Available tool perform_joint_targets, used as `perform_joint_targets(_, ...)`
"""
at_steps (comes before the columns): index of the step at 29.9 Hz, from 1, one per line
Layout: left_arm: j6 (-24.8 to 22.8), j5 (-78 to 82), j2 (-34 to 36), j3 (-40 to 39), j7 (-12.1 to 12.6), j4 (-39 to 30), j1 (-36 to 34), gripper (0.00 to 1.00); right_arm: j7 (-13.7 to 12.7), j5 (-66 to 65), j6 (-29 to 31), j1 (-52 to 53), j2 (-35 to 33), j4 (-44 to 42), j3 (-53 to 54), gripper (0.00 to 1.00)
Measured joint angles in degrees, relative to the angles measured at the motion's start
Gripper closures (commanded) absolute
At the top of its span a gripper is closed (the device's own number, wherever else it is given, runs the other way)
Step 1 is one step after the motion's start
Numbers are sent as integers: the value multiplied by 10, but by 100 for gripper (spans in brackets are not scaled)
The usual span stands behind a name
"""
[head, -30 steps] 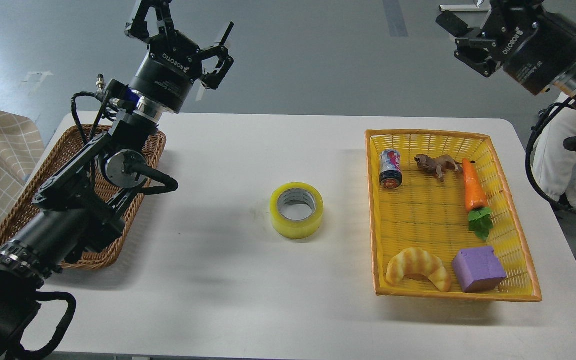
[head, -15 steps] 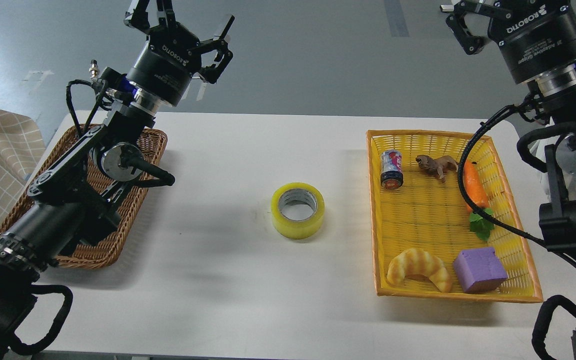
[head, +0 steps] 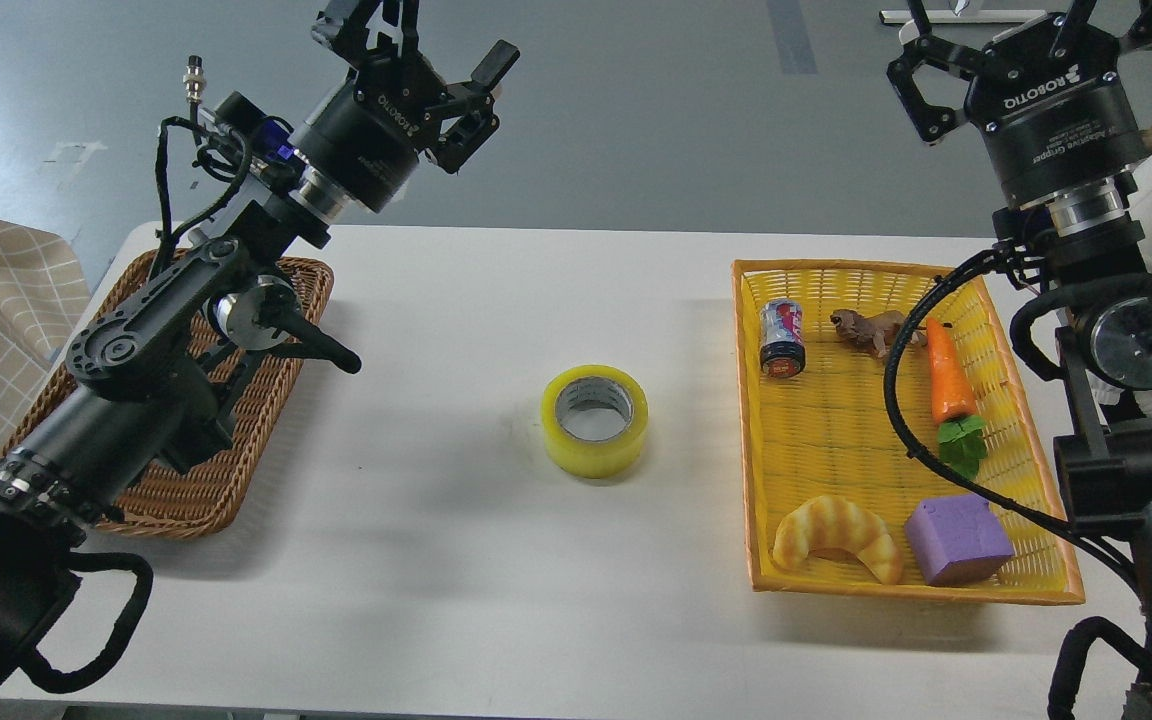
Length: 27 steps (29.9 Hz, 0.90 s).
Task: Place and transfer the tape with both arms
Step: 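Swing the left gripper toward the tape roll on the table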
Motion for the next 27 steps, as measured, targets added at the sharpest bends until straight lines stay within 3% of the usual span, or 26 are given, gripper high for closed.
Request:
perform_joint_targets(5, 10, 132, 1, 5, 3, -7, -7, 2, -9, 0, 0, -21, -6, 4, -2, 0)
perform_joint_targets(21, 214, 576, 8, 110, -8, -70, -15, 2, -8, 2, 0, -79, -78, 6, -2, 0)
perform_joint_targets(27, 235, 677, 29, 169, -2, -68, -20, 2, -6, 2, 0, -92, -89, 6, 0, 0)
